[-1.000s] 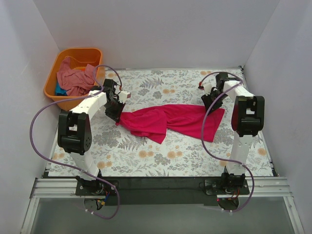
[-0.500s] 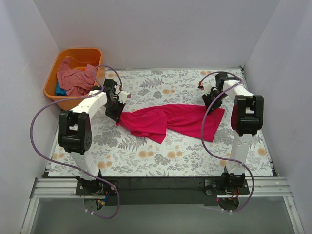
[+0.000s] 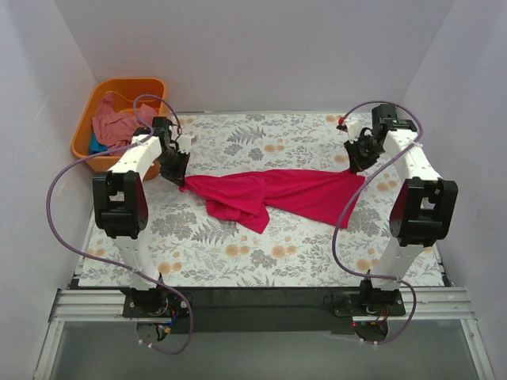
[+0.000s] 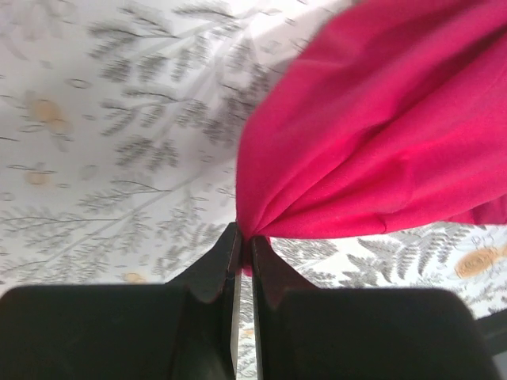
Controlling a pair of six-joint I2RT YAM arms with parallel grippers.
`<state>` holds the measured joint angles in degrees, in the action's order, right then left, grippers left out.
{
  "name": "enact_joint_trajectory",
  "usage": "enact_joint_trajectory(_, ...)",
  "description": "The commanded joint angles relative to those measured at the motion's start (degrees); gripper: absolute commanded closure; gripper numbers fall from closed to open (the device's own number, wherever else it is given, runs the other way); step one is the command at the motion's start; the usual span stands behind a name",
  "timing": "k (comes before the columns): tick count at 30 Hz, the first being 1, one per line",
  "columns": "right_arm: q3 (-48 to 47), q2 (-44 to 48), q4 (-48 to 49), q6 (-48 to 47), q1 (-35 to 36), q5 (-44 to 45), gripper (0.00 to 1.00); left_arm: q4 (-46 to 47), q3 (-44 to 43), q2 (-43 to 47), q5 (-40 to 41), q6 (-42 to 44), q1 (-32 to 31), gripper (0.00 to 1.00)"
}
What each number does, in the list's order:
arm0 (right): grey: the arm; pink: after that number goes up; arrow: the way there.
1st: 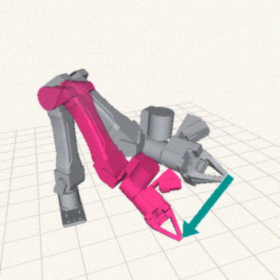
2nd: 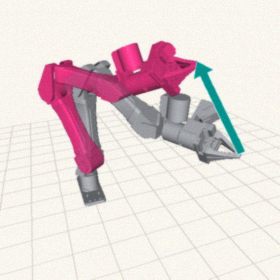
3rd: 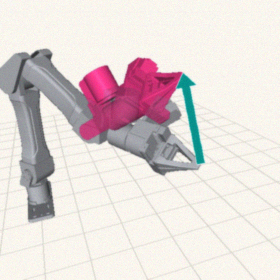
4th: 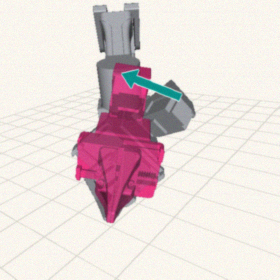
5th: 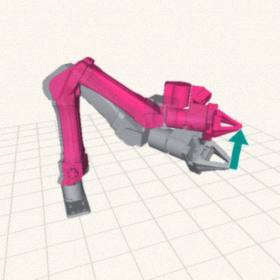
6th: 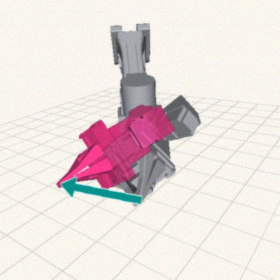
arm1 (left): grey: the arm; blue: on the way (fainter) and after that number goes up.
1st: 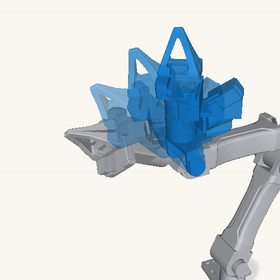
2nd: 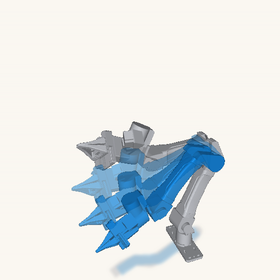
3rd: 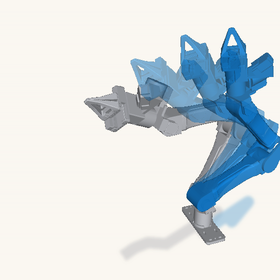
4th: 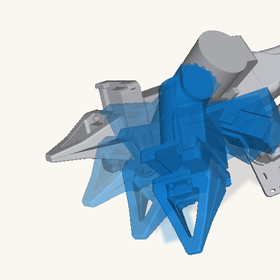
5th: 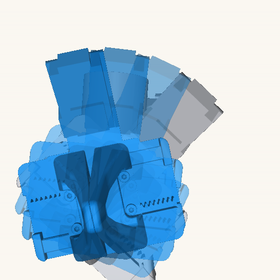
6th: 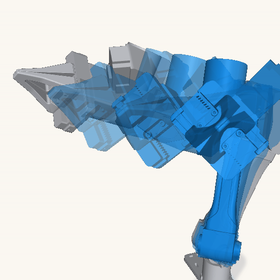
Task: Fold and stack the t-shirts
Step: Flatten the tshirt out
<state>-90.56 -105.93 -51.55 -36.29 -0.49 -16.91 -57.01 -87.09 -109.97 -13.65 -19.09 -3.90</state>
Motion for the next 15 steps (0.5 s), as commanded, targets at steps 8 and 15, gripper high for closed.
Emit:
enact_joint_trajectory(8, 11.37, 11.18, -3.82, -2.29, -1.35, -4.79, 0.99, 1.72, -5.03, 6.05, -17.67, 0.28, 1.09, 0.63)
enact_joint_trajectory(15, 14.71, 11.19, -3.64, -0.97, -1.09, -6.47, 0.99, 11.65, 6.2, 18.47, -22.91, 4.32, -14.35, 0.57)
